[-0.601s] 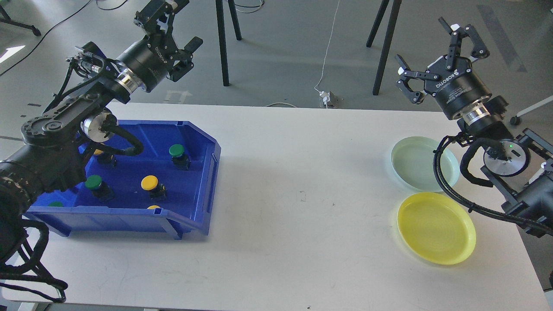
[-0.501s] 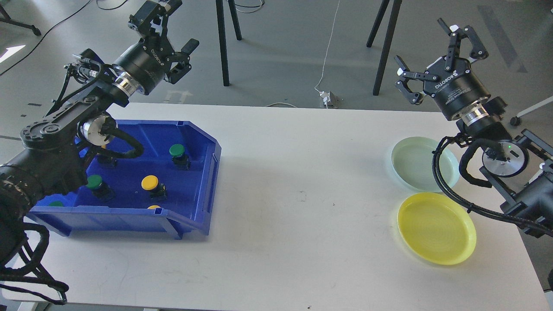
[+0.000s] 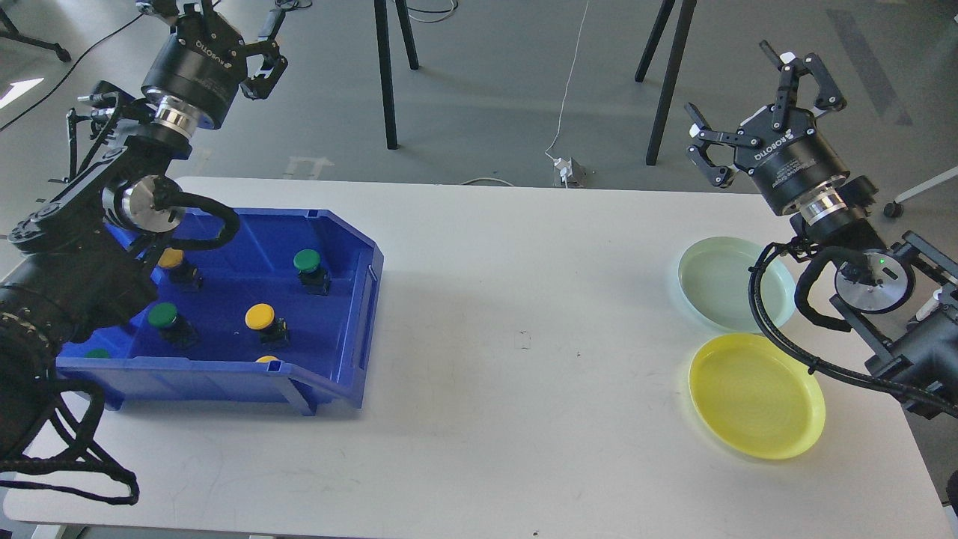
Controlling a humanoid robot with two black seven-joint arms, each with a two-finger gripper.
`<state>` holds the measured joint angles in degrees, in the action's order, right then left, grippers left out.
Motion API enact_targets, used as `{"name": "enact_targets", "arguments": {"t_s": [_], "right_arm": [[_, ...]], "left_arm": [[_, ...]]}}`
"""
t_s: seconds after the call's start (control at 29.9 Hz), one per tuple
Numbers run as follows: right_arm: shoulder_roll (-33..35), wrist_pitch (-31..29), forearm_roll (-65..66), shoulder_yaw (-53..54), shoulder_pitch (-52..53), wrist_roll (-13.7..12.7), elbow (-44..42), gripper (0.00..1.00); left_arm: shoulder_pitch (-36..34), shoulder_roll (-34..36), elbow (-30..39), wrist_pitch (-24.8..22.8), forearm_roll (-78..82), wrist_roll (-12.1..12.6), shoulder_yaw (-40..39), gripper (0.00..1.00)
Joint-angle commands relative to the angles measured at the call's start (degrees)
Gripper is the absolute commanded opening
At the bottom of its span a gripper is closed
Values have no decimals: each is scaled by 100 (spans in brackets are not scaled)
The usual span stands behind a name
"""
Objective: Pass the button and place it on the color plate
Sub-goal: 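Move the left gripper down into the blue bin toward a button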
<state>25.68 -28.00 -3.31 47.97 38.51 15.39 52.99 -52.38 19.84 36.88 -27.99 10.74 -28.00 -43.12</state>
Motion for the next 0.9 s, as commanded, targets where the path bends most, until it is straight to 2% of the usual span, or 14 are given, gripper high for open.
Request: {"name": "enact_targets", "arguments": {"t_s": [0.0, 0.1, 0.2, 0.33, 0.47, 0.67, 0.87], "right_arm": [[7, 0, -3, 2, -11, -1, 1, 99], [25, 0, -3, -7, -28, -1, -8, 99], [7, 0, -3, -7, -28, -1, -69, 99], [-2, 0, -3, 1, -37, -1, -70, 99], [-2, 0, -3, -7, -107, -1, -70, 99], [-2, 0, -3, -7, -125, -1, -78, 99], [7, 0, -3, -7, -169, -1, -166, 99]], "left_arm": [[245, 343, 1283, -1, 69, 0, -258, 100], [272, 1054, 2540, -1, 366, 0, 48, 100], [45, 1687, 3280, -1, 1094, 0, 671, 100], [-710, 2268, 3396, -1, 2448, 0, 1971, 100], [-1379, 2735, 3265, -1, 3126, 0, 2983, 100], [-1793, 2990, 3317, -1, 4847, 0, 3372, 100], [-1811, 3657, 4046, -1, 6983, 0, 3898, 100]]}}
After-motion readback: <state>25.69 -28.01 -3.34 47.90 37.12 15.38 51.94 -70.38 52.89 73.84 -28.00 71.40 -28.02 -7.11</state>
